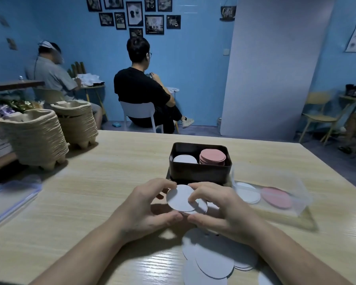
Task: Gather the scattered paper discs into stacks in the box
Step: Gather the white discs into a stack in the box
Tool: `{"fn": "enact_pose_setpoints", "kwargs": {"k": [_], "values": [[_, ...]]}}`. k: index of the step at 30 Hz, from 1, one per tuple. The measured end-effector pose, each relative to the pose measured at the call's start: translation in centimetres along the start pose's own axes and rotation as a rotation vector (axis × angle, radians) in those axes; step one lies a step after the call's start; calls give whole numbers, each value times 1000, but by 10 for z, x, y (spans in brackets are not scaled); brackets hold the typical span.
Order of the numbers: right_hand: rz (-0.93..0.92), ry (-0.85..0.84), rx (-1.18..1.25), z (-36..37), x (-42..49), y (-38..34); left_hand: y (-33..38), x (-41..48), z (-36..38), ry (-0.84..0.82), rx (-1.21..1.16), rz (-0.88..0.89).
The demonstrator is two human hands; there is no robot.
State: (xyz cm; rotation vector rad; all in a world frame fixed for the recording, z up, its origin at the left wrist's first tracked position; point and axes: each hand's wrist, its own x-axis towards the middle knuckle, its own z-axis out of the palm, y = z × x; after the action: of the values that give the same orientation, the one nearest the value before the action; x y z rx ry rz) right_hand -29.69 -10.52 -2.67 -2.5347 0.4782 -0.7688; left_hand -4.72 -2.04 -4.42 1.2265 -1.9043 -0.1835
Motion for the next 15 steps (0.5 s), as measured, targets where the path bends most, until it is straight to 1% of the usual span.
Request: {"fn": "enact_pose_setpoints", "kwargs": {"k": [3, 8, 12, 15], "values": [[14, 11, -9, 0, 1, 1, -2, -3, -2, 35, -52, -12], [43, 12, -10, 0, 1, 2, 1, -1, 2, 88, 4, 69], [47, 11, 4, 1, 0, 1, 2, -1, 3, 71, -10, 80], [55, 45, 3, 1, 0, 0, 2, -1, 5, 30, -29, 73]]}}
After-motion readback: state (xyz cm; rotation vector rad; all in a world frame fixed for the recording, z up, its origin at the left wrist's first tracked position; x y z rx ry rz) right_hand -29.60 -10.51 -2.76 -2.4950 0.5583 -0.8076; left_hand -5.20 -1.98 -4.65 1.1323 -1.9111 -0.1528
